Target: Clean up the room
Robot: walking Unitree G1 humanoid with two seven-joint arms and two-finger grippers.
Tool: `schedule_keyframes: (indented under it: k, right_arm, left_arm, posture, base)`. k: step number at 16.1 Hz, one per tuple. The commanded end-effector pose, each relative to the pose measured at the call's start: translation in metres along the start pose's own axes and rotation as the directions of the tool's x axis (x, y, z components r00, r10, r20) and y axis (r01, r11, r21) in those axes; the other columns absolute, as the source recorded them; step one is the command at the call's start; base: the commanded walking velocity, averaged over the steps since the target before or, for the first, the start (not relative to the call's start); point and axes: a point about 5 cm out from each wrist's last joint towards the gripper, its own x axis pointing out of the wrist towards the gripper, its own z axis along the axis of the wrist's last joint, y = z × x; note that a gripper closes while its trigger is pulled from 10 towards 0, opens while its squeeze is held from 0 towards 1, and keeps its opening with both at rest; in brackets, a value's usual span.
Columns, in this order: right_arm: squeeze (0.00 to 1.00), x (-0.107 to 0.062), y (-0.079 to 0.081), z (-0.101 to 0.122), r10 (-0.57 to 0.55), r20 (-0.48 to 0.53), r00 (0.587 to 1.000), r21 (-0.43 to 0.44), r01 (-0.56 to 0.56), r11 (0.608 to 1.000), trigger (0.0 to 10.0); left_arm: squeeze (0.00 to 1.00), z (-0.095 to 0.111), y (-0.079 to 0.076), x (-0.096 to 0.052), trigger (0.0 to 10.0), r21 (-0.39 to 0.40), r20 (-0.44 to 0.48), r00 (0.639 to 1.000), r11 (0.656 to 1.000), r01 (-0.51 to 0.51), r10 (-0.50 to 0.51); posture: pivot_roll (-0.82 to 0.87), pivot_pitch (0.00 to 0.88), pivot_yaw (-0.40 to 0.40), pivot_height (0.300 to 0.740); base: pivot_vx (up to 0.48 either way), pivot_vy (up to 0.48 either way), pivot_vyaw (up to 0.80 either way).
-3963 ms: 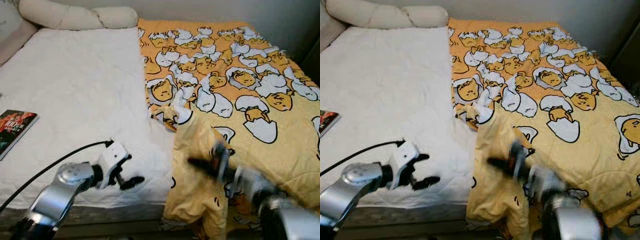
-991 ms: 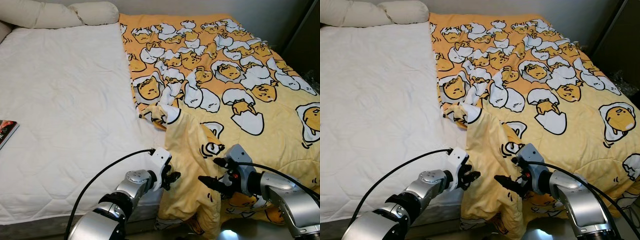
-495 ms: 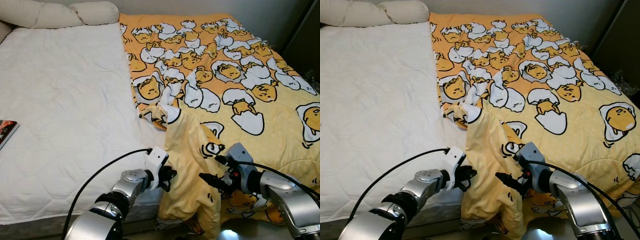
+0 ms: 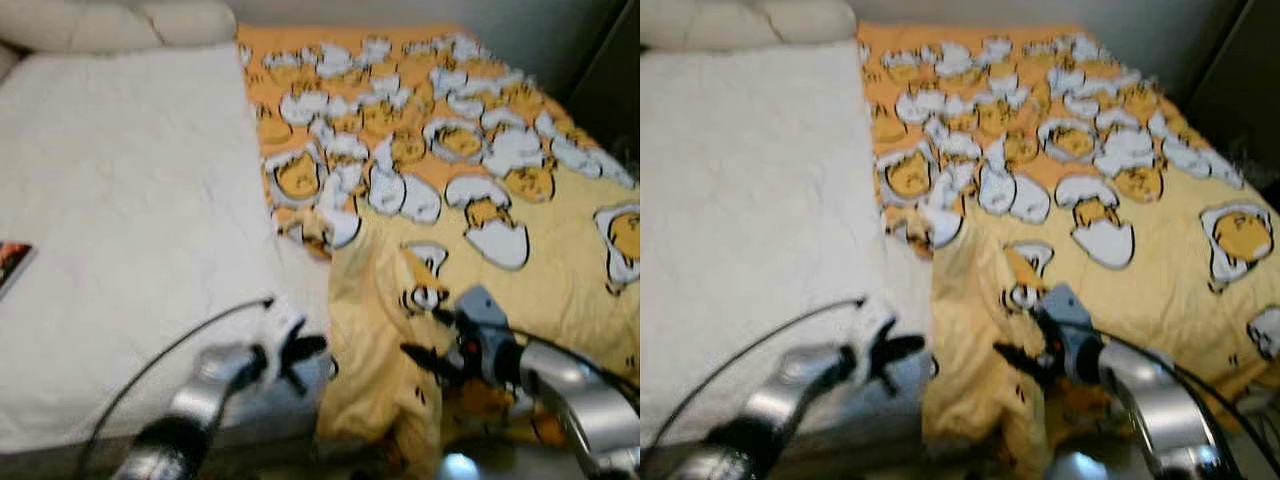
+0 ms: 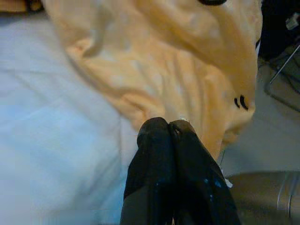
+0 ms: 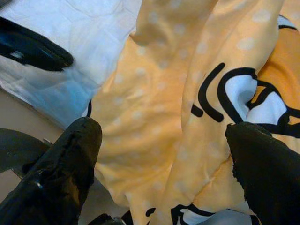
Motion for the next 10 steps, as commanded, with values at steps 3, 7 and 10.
schedule_keyframes:
  k: [3, 7, 10]
  right_arm:
    - [0.0, -0.002, 0.001, -0.004, -0.022, 0.004, 1.0, 0.015, 0.022, 1.0, 10.0]
    - [0.0, 0.001, -0.001, 0.004, -0.071, 0.05, 0.996, 0.026, 0.069, 0.997, 10.0]
    - [0.0, 0.002, -0.007, 0.002, -0.134, 0.036, 0.99, 0.012, 0.134, 0.991, 10.0]
  left_arm:
    - [0.0, 0.003, -0.005, -0.012, 2.4, 0.029, 0.004, 0.998, 0.998, -0.057, 0.057]
    - [1.0, 0.021, 0.019, -0.003, 10.0, -0.085, 0.111, 0.95, 0.955, -0.284, 0.292]
    - [1.0, 0.033, 0.017, 0.01, 10.0, -0.099, 0.119, 0.946, 0.952, -0.291, 0.302]
  posture:
    - [-0.21, 0.038, -0.015, 0.74]
    - [-0.21, 0.027, -0.006, 0.74]
    - [-0.21, 0.014, 0.009, 0.74]
  base:
    - [0.0, 0.0, 0.0]
    - [0.0, 0.0, 0.0]
    - [0.0, 0.0, 0.0]
